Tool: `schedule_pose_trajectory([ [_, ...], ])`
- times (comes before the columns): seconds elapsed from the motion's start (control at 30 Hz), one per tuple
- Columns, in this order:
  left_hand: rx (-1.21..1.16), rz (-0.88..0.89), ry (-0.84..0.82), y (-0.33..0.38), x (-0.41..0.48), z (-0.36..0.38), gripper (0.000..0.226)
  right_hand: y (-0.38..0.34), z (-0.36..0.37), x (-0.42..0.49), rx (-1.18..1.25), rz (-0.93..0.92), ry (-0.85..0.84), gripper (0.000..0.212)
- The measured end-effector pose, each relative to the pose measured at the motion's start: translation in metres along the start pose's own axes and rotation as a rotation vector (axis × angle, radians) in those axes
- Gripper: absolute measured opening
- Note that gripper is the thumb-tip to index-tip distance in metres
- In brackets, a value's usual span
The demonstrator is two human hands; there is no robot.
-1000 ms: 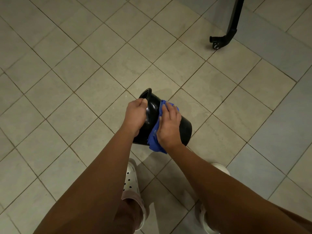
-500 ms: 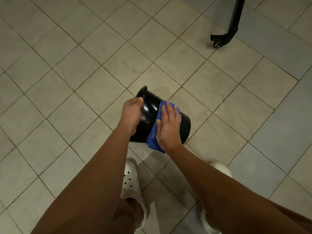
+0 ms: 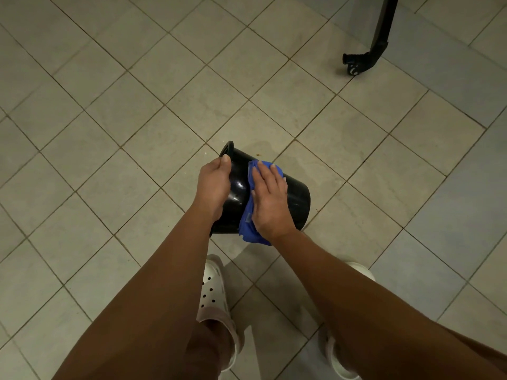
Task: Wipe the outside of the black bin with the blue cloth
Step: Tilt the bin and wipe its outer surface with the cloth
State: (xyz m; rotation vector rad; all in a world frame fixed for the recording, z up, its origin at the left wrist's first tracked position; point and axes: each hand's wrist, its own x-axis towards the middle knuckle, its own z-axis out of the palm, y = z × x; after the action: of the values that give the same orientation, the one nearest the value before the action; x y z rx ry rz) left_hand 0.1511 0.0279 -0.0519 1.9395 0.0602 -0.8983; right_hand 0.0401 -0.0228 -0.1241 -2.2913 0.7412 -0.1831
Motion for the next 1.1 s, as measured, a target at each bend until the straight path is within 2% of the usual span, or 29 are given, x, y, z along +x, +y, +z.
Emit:
schedule_pose_trajectory([
  [0.1, 0.031, 0.011, -0.003, -0.001, 0.000, 0.000, 0.037, -0.003, 0.005, -0.009, -0.057, -0.061, 0.012, 0.055],
  [0.23, 0.021, -0.003, -0.019, -0.001, 0.001, -0.001, 0.034, -0.010, 0.007, 0.004, -0.109, -0.191, -0.069, 0.068],
  [0.33, 0.004, 0.003, -0.007, -0.004, 0.002, -0.002, 0.035, -0.011, -0.001, 0.019, -0.069, -0.134, -0.076, 0.067],
  [0.47, 0.011, -0.016, 0.013, -0.004, 0.000, -0.003, 0.033, 0.003, -0.007, 0.017, -0.043, 0.004, -0.059, 0.050],
  [0.57, -0.007, -0.067, -0.007, 0.000, 0.000, -0.007, 0.030, 0.017, -0.006, 0.011, -0.011, 0.005, -0.062, 0.049],
  [0.7, -0.023, -0.169, 0.004, 0.009, 0.004, -0.008, 0.024, 0.021, -0.007, -0.003, -0.048, -0.018, 0.104, 0.043],
  [0.8, -0.030, -0.206, -0.021, 0.010, 0.003, -0.002, 0.043, 0.020, -0.002, -0.018, -0.058, 0.018, 0.200, 0.039],
  [0.87, -0.027, -0.212, -0.041, 0.009, 0.003, 0.000, 0.054, 0.022, 0.002, -0.026, -0.076, 0.026, 0.157, 0.043],
  [0.97, -0.027, -0.193, -0.033, 0.007, 0.005, -0.002, 0.054, 0.021, 0.006, -0.034, -0.175, 0.016, 0.065, 0.050],
  [1.1, -0.040, -0.191, -0.005, 0.004, 0.005, -0.004, 0.049, 0.012, 0.012, -0.039, -0.302, -0.161, -0.045, 0.059],
])
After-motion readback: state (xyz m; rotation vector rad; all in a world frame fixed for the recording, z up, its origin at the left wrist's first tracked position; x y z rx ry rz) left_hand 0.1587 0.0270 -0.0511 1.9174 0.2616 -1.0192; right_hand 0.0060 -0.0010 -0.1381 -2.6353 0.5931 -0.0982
